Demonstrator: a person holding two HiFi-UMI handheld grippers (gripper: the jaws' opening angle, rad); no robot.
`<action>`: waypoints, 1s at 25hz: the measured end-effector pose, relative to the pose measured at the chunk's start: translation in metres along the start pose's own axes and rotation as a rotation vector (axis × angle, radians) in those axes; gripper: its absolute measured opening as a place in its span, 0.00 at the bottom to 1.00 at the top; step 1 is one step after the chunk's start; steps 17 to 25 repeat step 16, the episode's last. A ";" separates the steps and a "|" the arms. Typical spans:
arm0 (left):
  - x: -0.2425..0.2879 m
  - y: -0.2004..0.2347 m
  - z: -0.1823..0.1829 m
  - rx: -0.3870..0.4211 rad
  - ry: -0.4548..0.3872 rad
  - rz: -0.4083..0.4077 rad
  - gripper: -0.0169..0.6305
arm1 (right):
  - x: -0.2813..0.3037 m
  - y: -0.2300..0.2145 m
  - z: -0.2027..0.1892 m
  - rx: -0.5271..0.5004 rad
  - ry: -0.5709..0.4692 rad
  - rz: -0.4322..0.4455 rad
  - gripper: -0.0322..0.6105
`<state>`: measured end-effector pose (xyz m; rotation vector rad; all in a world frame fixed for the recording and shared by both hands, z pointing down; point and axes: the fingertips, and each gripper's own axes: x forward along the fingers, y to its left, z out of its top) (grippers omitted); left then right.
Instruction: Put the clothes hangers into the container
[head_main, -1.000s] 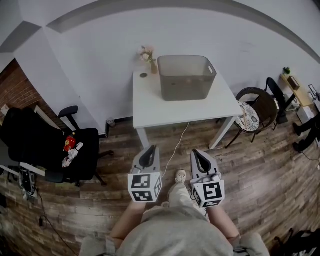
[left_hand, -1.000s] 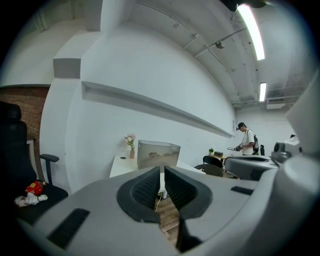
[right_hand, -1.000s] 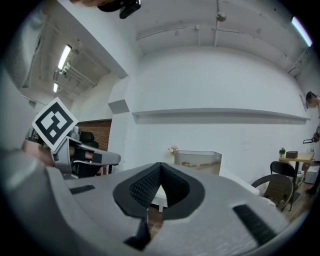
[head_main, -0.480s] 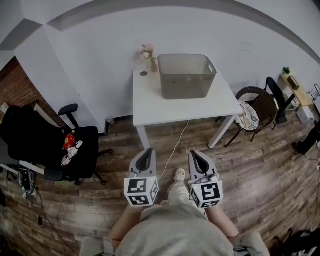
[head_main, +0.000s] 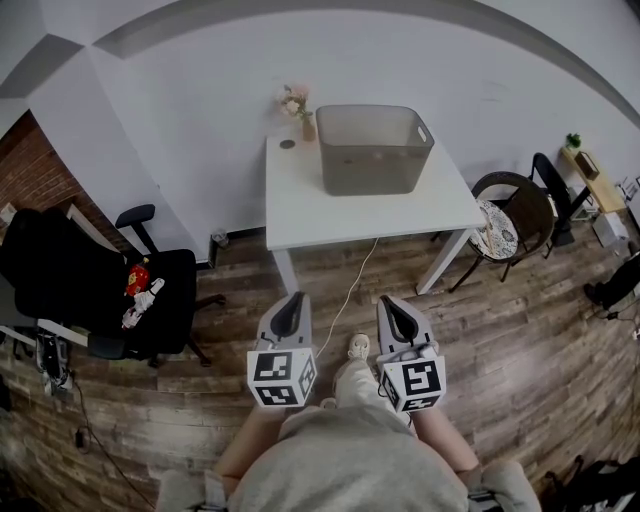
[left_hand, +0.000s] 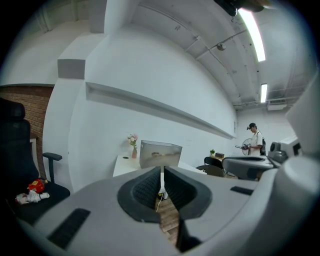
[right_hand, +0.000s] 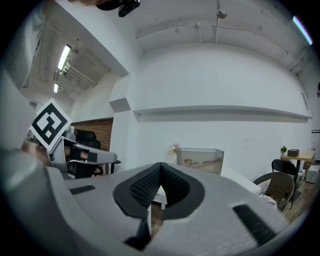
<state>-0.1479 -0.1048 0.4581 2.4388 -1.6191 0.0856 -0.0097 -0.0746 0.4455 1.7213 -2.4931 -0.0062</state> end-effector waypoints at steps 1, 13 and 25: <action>0.001 0.000 0.000 0.000 0.000 0.000 0.06 | 0.001 0.000 0.000 0.001 0.001 0.001 0.05; 0.010 -0.005 -0.001 -0.004 0.001 -0.001 0.06 | 0.006 -0.014 -0.006 0.017 0.010 -0.006 0.05; 0.014 -0.005 0.000 -0.005 0.000 -0.001 0.06 | 0.009 -0.018 -0.007 0.022 0.012 -0.005 0.05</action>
